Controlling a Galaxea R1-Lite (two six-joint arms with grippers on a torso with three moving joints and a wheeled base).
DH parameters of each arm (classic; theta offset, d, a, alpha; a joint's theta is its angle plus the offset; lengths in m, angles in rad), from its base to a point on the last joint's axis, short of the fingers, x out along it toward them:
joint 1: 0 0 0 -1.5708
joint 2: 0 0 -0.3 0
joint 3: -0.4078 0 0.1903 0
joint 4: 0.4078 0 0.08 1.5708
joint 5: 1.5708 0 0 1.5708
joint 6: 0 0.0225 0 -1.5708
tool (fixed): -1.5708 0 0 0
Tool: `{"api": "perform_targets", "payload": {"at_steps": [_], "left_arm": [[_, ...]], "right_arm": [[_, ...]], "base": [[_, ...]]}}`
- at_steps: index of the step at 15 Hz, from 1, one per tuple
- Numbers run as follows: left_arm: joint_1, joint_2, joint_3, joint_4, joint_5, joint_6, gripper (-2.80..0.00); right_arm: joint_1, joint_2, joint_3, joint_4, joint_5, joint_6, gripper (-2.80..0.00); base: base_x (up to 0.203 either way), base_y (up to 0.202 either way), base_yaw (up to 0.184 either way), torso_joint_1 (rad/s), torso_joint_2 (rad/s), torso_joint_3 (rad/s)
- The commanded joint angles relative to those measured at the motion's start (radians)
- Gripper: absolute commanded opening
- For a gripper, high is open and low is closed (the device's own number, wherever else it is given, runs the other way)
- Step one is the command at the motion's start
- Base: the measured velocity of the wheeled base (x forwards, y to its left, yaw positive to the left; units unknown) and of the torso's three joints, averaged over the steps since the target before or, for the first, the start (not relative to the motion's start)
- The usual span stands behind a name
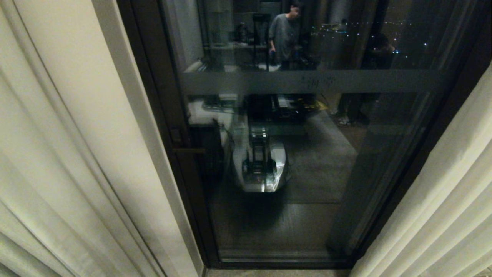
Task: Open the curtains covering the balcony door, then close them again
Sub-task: Pull the inner curtains open on both sides
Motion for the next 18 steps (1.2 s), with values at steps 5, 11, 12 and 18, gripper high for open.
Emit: {"api": "perform_targets", "payload": {"at_steps": [5, 11, 12, 18], "left_arm": [[0.0, -0.003, -0.002, 0.001, 0.0, -0.002, -2.8], [0.0, -0.003, 0.001, -0.004, 0.0, 0.0, -2.8], [0.0, -0.003, 0.001, -0.004, 0.0, 0.0, -2.8], [0.0, -0.003, -0.002, -0.001, -0.002, 0.003, -2.8]], "right_arm": [[0.001, 0.0, 0.0, 0.0, 0.001, -0.001, -2.8], [0.001, 0.0, 0.0, -0.001, 0.001, -0.001, -2.8], [0.001, 0.0, 0.0, 0.0, 0.001, -0.001, -2.8], [0.001, 0.0, 0.0, 0.0, 0.001, -0.001, -2.8]], "base": [[0.0, 0.0, 0.0, 0.0, 0.0, 0.0], [0.001, -0.048, -0.001, -0.001, 0.0, 0.001], [0.0, -0.187, -0.002, 0.005, 0.0, 0.0], [0.0, -0.192, -0.001, 0.001, 0.0, 0.004]]}}
